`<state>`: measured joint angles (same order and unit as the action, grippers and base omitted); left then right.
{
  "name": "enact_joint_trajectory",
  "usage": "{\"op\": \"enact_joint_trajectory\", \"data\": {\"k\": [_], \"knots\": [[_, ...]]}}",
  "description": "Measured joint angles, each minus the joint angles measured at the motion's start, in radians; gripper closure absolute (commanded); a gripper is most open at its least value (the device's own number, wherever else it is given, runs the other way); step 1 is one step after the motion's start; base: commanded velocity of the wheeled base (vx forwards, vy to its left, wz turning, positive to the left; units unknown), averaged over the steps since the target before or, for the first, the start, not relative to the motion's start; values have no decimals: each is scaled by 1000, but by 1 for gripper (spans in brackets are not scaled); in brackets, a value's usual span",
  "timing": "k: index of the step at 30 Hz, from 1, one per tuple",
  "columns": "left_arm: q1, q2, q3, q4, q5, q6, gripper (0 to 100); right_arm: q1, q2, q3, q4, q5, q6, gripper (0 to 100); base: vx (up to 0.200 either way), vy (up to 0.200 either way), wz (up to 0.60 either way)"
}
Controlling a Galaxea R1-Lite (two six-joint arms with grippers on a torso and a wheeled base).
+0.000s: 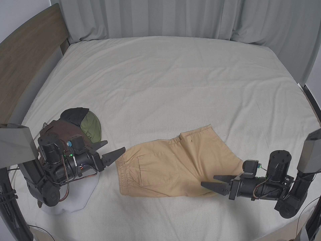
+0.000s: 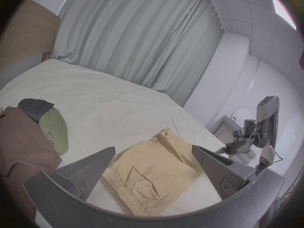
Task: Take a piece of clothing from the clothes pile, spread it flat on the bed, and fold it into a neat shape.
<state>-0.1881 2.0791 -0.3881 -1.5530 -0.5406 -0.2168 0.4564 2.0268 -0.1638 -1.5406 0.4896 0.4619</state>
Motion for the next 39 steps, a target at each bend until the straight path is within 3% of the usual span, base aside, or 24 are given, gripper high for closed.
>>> {"op": "enact_joint_trajectory", "data": {"k": [11,17,28,39], "knots": [[-13,-21,50,0,-86,-7,0,-16,-131,-54,0,58,-4,0,0,0,0],[-21,-18,67,0,-89,-22,0,-32,-150,-60,0,58,-4,0,0,0,0],[-31,11,68,0,-86,-151,0,-37,-154,-62,0,57,-6,0,0,0,0],[-31,82,58,0,-78,-154,0,-37,-150,-58,0,56,-6,0,0,0,0]]}}
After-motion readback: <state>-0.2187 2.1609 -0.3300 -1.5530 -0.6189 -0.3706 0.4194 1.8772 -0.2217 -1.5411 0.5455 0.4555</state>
